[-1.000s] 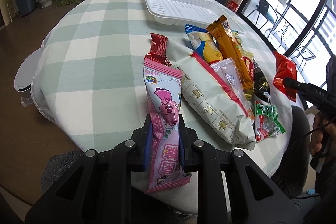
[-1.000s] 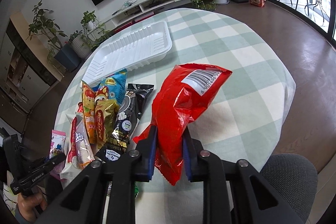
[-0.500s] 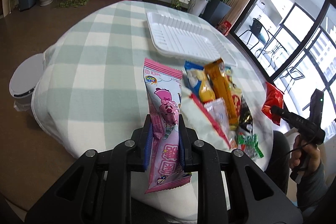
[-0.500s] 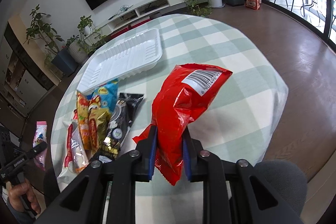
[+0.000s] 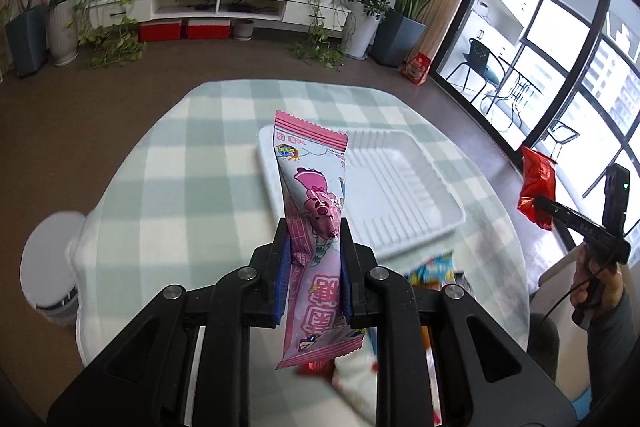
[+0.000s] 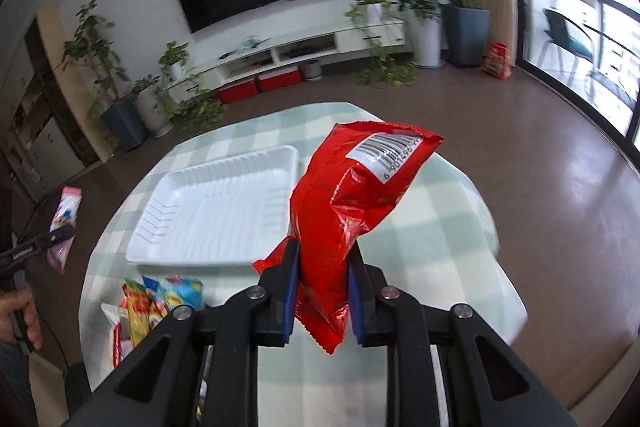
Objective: Organize snacks
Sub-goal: 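Carry the pink bar and red bag into the white tray and release both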
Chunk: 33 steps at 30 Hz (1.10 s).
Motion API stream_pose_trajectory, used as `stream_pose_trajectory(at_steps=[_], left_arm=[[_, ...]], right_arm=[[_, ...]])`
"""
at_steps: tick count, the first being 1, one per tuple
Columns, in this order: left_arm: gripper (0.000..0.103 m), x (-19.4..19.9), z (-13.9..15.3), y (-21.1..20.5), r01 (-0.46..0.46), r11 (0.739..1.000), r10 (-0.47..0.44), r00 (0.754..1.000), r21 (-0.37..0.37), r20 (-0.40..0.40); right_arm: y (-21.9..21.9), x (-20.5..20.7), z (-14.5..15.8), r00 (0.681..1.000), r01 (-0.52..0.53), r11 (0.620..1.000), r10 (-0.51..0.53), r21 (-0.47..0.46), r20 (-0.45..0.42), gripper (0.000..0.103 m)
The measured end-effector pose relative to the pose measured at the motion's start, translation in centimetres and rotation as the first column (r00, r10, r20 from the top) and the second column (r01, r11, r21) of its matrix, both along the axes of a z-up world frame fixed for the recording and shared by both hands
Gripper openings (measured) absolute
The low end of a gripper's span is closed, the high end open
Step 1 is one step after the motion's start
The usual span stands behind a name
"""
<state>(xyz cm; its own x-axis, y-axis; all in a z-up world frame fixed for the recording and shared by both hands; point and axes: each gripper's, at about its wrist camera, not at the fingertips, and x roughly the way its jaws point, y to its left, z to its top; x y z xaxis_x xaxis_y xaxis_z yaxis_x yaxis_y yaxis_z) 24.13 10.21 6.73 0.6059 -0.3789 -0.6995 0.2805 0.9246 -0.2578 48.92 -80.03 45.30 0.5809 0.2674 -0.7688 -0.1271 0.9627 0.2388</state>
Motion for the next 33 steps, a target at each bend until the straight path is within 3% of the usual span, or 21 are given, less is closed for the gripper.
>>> stream_pose_trajectory(at_steps=[7,14,22,33], left_arm=[[0.018,7.2,-1.7,-6.4,0.108,0.987,-0.102,0.993,0.117,-0.057],[0.018,11.0,-6.7,-8.9,0.154,0.980,-0.138,0.981,0.124,-0.134],[0.019,12.9,-10.5,-10.2,0.165,0.974,-0.137,0.974,0.153,-0.183],[0.020,13.4,-12.4,-9.9,0.151,0.968,-0.106,0.971,0.202,-0.216]], right_arm=[[6.6,7.3,-2.6,0.981,-0.175,0.984,0.178,0.035,-0.073,0.023],[9.8,9.7,-6.3,0.955,-0.259,0.966,0.257,0.004,-0.147,0.023],[10.0,10.3,-9.2,0.943,-0.275,0.961,0.266,-0.016,-0.201,0.024],[9.5,10.6,-10.4,0.947,-0.258,0.966,0.246,-0.032,-0.207,0.031]])
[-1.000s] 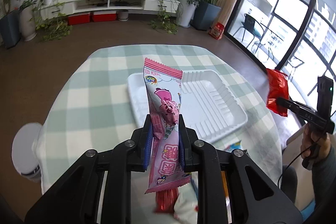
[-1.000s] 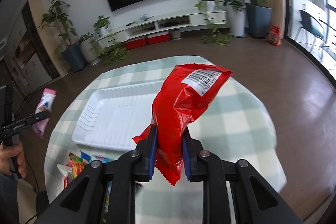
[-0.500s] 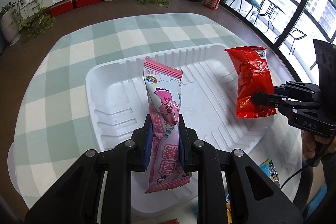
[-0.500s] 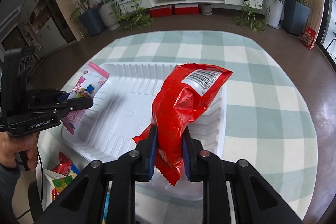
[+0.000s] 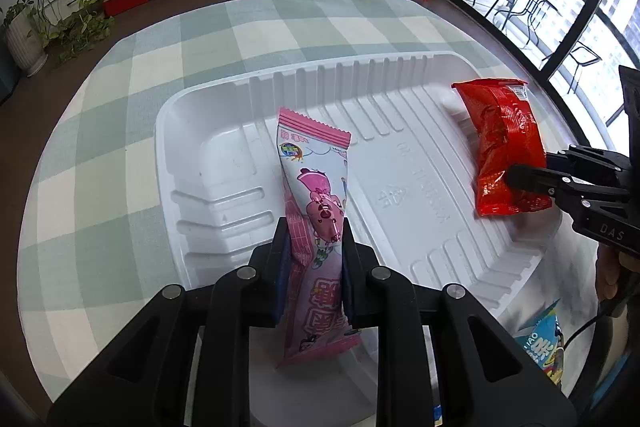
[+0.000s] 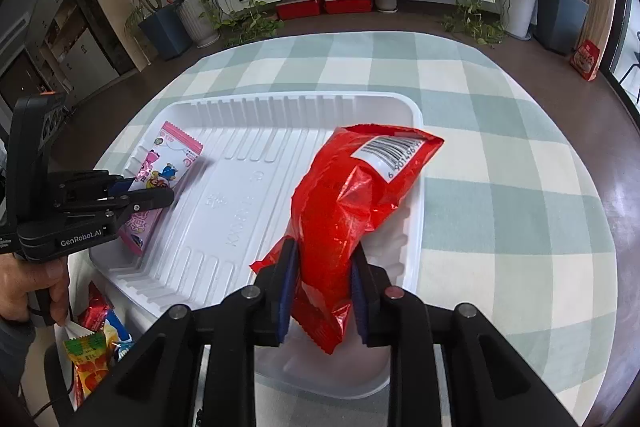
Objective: Organize snacks
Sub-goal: 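Carry the pink bar and red bag into the white tray and release both, then move the left tool back to the pile and grasp the white-and-red bread bag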
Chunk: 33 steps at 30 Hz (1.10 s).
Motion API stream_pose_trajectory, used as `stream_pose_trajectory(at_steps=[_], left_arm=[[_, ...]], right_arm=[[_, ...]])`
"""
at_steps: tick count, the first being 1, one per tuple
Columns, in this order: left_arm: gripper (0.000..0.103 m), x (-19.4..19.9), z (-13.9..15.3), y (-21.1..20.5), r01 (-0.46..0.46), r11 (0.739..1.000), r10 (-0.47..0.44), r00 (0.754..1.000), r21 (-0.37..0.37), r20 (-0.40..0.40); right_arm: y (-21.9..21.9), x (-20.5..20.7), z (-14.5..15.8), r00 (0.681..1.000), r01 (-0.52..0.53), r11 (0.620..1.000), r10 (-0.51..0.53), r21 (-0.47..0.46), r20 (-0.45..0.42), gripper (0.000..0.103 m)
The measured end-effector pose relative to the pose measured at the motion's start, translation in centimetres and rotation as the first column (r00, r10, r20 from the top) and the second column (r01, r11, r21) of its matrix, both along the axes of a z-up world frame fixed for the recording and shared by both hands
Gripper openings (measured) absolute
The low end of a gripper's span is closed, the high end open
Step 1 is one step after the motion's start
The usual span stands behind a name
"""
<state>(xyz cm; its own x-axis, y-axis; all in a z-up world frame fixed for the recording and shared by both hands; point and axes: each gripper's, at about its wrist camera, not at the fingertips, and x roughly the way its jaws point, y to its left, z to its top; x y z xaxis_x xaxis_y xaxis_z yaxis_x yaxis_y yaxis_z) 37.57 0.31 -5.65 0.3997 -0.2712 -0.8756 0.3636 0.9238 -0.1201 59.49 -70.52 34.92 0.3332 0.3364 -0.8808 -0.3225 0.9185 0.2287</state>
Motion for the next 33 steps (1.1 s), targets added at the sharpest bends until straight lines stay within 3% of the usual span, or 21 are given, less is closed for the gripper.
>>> stream_pose_trajectory(at_steps=[5,12,15,16,17,20,22,24,26,29,33], left_arm=[[0.021,0.1,0.2,-0.1,-0.007,1.000,0.007,1.000,0.005,0.000],[0.026,-0.1,1.1,0.6,-0.031,0.999,0.031,0.999,-0.011,0.025],[0.037,-0.6,1.8,0.8,-0.034,0.999,0.035,0.999,-0.015,0.039],[0.050,-0.7,2.0,0.8,-0.034,0.999,0.035,0.998,-0.020,0.044],[0.057,-1.0,2.4,0.9,-0.034,0.999,0.035,0.998,-0.026,0.051],[0.057,-2.1,3.7,1.4,-0.034,0.999,0.036,0.997,-0.038,0.073],[0.059,-3.2,5.3,2.2,-0.045,0.997,0.052,0.994,-0.066,0.101],[0.070,-4.8,7.1,3.2,-0.055,0.993,0.069,0.988,-0.103,0.136],[0.084,-7.0,9.0,4.3,-0.054,0.987,0.081,0.980,-0.148,0.180],[0.101,-11.2,10.9,5.8,-0.018,0.971,0.074,0.972,-0.240,0.225],[0.103,-17.8,10.8,6.8,0.006,0.953,0.069,0.969,-0.304,0.236]], right_arm=[[0.0,-0.2,0.1,1.000,-0.001,1.000,0.001,-0.010,0.006,0.035],[-0.9,-0.9,1.3,0.999,0.023,1.000,-0.023,-0.002,0.041,0.058],[-1.3,-1.5,2.2,0.998,0.036,0.999,-0.035,-0.002,0.060,0.061],[-1.5,-1.8,2.6,0.997,0.036,0.999,-0.036,0.002,0.066,0.062],[-1.7,-2.1,3.1,0.996,0.040,0.999,-0.040,0.004,0.074,0.064],[-2.4,-3.5,4.6,0.992,0.052,0.999,-0.052,0.003,0.112,0.072],[-3.0,-4.9,5.9,0.987,0.059,0.998,-0.059,0.011,0.149,0.079],[-3.7,-6.4,7.4,0.975,0.079,0.997,-0.082,0.020,0.204,0.095],[-4.7,-8.5,9.2,0.953,0.098,0.994,-0.105,0.041,0.286,0.103],[-5.8,-11.6,11.5,0.921,0.094,0.994,-0.110,0.060,0.373,0.103],[-7.2,-16.3,13.4,0.887,0.092,0.988,-0.136,0.121,0.441,0.103]])
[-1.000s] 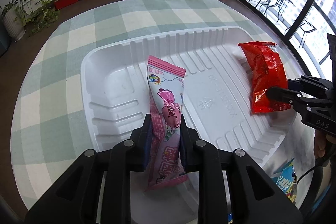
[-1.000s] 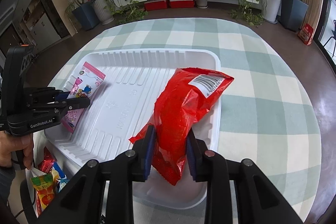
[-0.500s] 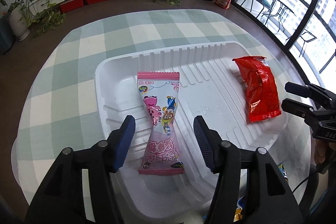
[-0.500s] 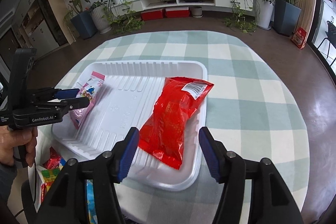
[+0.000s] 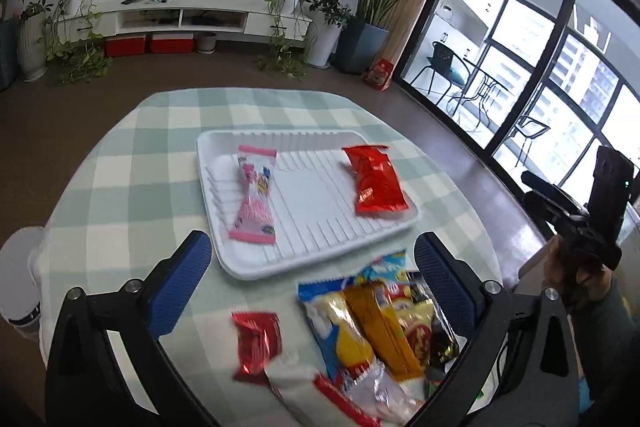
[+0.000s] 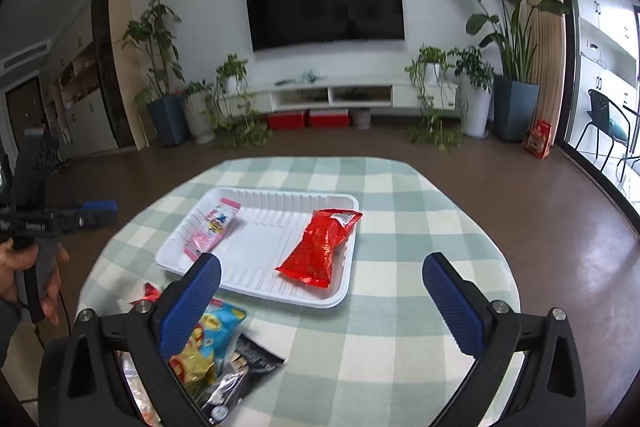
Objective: Organize snacks
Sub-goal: 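Move the left tool back to the pile and grasp the white-and-red bread bag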
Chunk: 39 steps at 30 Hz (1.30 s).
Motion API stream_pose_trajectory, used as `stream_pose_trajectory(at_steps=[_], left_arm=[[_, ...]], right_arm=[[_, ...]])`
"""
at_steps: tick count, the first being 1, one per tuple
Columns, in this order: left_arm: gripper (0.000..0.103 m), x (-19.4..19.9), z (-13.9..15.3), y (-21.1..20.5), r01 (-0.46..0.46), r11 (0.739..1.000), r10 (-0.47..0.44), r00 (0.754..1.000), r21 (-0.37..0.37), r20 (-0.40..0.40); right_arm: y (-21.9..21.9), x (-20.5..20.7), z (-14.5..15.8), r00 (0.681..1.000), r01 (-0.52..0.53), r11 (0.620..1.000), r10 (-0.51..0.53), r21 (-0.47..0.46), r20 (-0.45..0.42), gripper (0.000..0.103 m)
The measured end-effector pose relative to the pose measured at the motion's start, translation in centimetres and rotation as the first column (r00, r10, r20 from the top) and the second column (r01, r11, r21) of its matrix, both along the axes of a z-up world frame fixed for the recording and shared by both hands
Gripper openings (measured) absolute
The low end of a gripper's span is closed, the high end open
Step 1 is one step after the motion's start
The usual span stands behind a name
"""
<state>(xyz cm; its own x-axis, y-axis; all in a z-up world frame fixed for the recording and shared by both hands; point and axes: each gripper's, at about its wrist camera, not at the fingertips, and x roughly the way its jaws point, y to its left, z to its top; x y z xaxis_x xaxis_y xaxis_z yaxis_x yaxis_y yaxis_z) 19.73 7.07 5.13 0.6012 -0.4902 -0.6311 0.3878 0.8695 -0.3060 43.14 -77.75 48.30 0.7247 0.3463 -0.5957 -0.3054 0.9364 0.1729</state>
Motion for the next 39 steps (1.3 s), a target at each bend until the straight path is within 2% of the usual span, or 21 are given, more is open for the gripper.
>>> stream_pose_trajectory(at_steps=[2,5,7,9,12,16,19,21,23,25,33,35,39], left_arm=[[0.103,-3.0,-0.8,0.2,-0.035,0.999,0.035,0.999,0.002,0.014],[0.103,-6.4,-2.9,0.1,-0.063,0.997,0.067,0.994,0.054,-0.081],[0.103,-8.1,-4.9,0.4,-0.102,0.994,0.108,0.978,0.048,-0.176],[0.103,-9.6,-6.7,1.0,-0.140,0.990,0.130,0.959,-0.021,-0.252],[0.102,-10.4,-8.7,1.1,-0.168,0.985,0.147,0.939,-0.040,-0.312],[0.101,-11.1,-8.8,0.3,-0.174,0.984,0.156,0.936,-0.030,-0.317],[0.097,-11.6,-8.5,-0.8,-0.162,0.987,0.157,0.937,0.011,-0.311],[0.086,-11.6,-8.7,-1.3,-0.154,0.987,0.160,0.936,0.042,-0.313],[0.067,-11.5,-9.0,-1.6,-0.153,0.987,0.162,0.929,0.054,-0.332],[0.061,-11.7,-9.4,-1.9,-0.152,0.987,0.159,0.925,0.048,-0.346],[0.060,-11.6,-9.8,-1.8,-0.158,0.987,0.156,0.918,0.023,-0.366],[0.055,-11.2,-10.3,-1.7,-0.156,0.988,0.149,0.915,0.011,-0.375],[0.054,-11.2,-10.4,-1.6,-0.155,0.988,0.149,0.916,0.014,-0.373]], right_arm=[[-0.5,-2.4,0.5,0.999,-0.003,1.000,0.002,0.025,0.033,0.103],[-1.1,-5.7,0.5,0.998,0.027,0.997,-0.031,0.070,0.047,0.103],[-1.4,-6.9,-0.4,0.999,0.039,0.994,-0.040,0.101,0.001,0.103],[-1.5,-7.7,-1.9,0.995,0.063,0.988,-0.052,0.138,-0.085,0.103],[-1.6,-8.5,-3.9,0.977,0.092,0.974,-0.048,0.208,-0.206,0.101],[-1.2,-8.7,-5.7,0.946,0.114,0.957,-0.022,0.268,-0.322,0.092],[0.0,-9.3,-6.1,0.946,0.088,0.963,0.000,0.255,-0.325,0.086],[1.0,-9.7,-6.1,0.948,0.060,0.973,0.014,0.224,-0.317,0.080],[1.8,-10.1,-6.4,0.948,0.040,0.979,0.025,0.199,-0.316,0.075],[2.2,-10.4,-6.6,0.945,0.028,0.980,0.038,0.197,-0.325,0.070],[2.3,-10.5,-6.8,0.941,0.026,0.977,0.048,0.213,-0.335,0.069],[2.3,-10.5,-6.8,0.939,0.025,0.976,0.051,0.215,-0.340,0.069],[2.3,-10.5,-7.0,0.935,0.027,0.976,0.052,0.216,-0.351,0.069]])
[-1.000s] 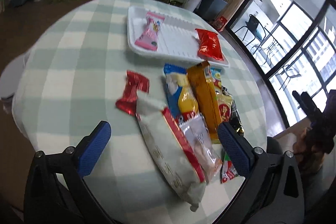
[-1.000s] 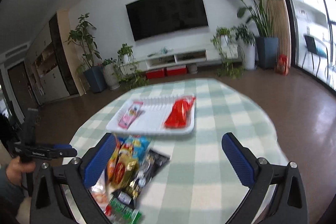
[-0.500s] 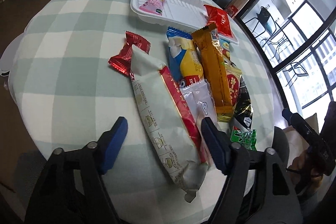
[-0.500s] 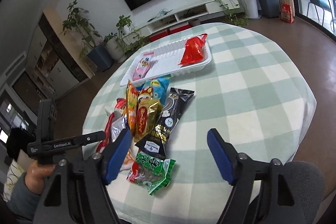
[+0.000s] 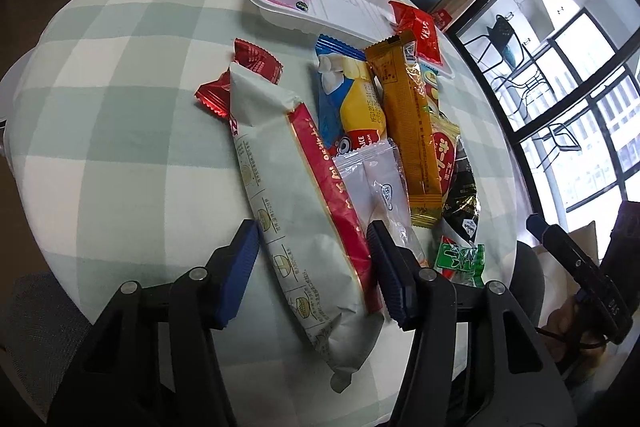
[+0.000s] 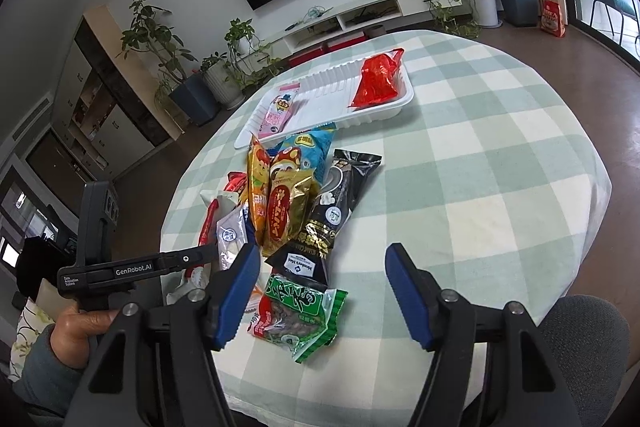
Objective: Organize snacks
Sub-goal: 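Move the left tool back to the pile and grasp the white-and-red bread bag, then lift the bread bag with the left tool while the right tool grasps the clear pastry packet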
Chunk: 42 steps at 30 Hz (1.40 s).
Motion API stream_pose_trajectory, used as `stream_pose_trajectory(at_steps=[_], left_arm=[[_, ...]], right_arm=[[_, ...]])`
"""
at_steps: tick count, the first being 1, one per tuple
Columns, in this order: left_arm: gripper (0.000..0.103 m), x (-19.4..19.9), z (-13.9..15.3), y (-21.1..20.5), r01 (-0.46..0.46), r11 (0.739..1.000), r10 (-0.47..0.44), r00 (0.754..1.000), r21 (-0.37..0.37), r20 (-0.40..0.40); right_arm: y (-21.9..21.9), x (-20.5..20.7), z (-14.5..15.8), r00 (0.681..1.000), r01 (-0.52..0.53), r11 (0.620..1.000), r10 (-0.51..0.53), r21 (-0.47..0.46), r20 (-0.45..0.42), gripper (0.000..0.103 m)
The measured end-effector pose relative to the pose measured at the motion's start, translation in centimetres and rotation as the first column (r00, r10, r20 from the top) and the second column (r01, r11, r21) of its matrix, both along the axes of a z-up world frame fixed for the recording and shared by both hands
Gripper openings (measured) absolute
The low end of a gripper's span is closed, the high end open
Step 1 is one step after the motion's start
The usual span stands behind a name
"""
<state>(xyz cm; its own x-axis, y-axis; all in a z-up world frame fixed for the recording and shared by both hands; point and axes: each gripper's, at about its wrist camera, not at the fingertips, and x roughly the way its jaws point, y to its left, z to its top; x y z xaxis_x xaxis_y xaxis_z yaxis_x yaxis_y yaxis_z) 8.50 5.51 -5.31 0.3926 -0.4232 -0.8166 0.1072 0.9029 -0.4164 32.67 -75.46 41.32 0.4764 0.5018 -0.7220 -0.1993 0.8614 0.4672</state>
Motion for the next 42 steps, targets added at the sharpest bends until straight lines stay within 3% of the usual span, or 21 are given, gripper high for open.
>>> stream_pose_trajectory(at_steps=[9,11,14,22,29,34,37,40,42], left_arm=[[0.041,0.1,-0.2,0.7,0.007,1.000,-0.007,1.000,-0.014,0.003],[0.029,0.0,-0.3,0.8,0.015,1.000,-0.015,1.000,-0.001,0.005],[0.020,-0.1,-0.3,0.6,0.046,0.997,-0.047,0.999,0.057,0.014],[0.021,-0.5,0.2,0.3,0.160,0.966,-0.159,0.987,0.202,-0.022],[0.027,-2.6,0.2,-0.9,0.238,0.912,-0.233,0.971,0.335,-0.055],[0.028,-3.6,0.2,-0.6,0.244,0.910,-0.241,0.969,0.335,-0.052],[0.028,-4.5,0.1,-0.9,0.269,0.890,-0.272,0.961,0.369,-0.045],[0.027,-5.1,0.0,-1.4,0.283,0.862,-0.300,0.954,0.420,-0.026],[0.027,-5.3,0.0,-1.4,0.279,0.858,-0.305,0.952,0.431,-0.009]], right_arm=[[0.0,-0.1,-0.3,1.000,-0.003,1.000,0.003,-0.003,-0.011,0.067],[0.1,-0.2,-0.4,1.000,-0.004,1.000,0.004,-0.007,-0.010,0.067],[0.3,-0.2,-0.4,1.000,-0.013,1.000,0.012,-0.014,-0.010,0.063],[0.7,-0.2,-0.1,1.000,-0.029,0.999,0.029,-0.025,-0.005,0.063],[1.6,-0.5,0.1,0.998,-0.060,0.997,0.060,-0.049,0.001,0.064],[2.9,-1.0,0.0,0.994,-0.107,0.991,0.108,-0.083,-0.001,0.064],[3.7,-1.3,0.0,0.991,-0.131,0.982,0.133,-0.136,0.006,0.064],[4.0,-1.2,-0.5,0.992,-0.124,0.983,0.121,-0.134,-0.026,0.064],[4.2,-1.0,-0.8,0.992,-0.117,0.984,0.111,-0.132,-0.052,0.064]])
